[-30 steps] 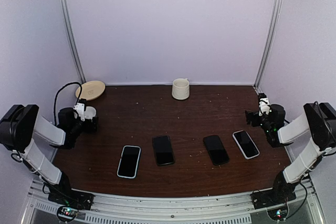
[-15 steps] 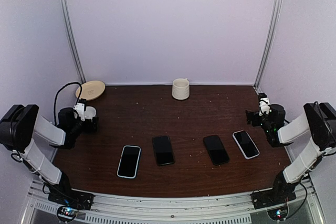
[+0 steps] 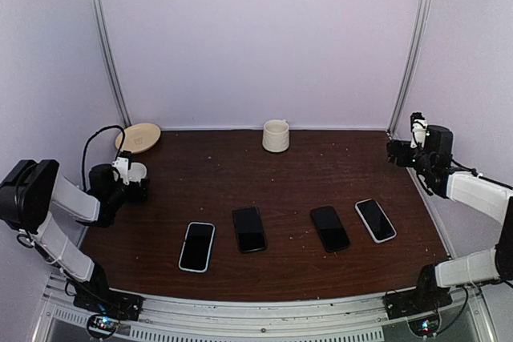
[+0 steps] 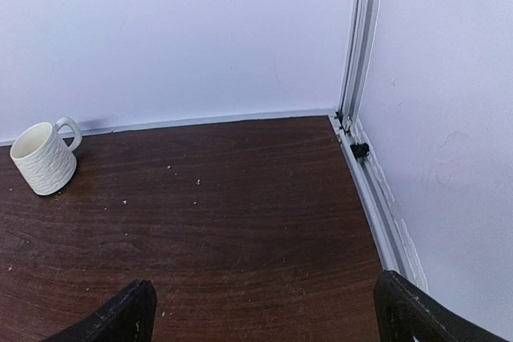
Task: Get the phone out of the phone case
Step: Pick up the phone with the phone case at the center of the board.
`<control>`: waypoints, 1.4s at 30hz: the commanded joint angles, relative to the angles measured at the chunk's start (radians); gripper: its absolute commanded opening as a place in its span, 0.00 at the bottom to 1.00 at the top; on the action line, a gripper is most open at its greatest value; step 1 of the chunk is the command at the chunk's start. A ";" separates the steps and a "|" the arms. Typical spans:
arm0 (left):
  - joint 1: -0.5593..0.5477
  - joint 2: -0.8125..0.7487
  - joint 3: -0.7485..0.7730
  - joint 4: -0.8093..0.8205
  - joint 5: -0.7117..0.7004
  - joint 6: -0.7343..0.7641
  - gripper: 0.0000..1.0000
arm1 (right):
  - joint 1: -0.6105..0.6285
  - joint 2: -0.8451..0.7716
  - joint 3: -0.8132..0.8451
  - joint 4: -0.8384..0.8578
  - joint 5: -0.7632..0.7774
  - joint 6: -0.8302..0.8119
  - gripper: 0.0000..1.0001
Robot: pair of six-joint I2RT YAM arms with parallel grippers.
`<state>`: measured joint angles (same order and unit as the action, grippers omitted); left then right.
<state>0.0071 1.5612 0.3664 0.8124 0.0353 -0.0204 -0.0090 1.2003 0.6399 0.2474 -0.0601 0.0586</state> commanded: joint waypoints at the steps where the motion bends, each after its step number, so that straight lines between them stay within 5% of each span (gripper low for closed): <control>1: -0.004 -0.059 0.091 -0.151 -0.130 -0.045 0.98 | 0.001 -0.056 0.100 -0.359 -0.051 0.121 0.99; 5: -0.004 -0.114 0.299 -0.625 -0.227 -0.133 0.98 | 0.001 -0.065 0.183 -0.519 -0.111 0.173 0.99; 20: -0.004 -0.234 0.631 -1.240 -0.233 -0.506 0.98 | 0.211 0.070 0.237 -0.809 0.098 0.307 0.99; 25: -0.004 -0.226 0.783 -1.466 -0.333 -0.555 0.98 | 0.268 0.182 0.259 -0.903 0.188 0.325 0.99; 34: -0.003 -0.323 0.852 -1.606 -0.054 -0.448 0.98 | 0.280 0.290 0.263 -0.948 0.133 0.308 0.99; 42: -0.003 -0.332 0.846 -1.673 0.038 -0.265 0.98 | 0.294 0.370 0.273 -0.971 0.077 0.274 0.99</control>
<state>0.0055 1.2331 1.2247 -0.8394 -0.0109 -0.3779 0.2714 1.5387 0.8825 -0.6956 0.0368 0.3470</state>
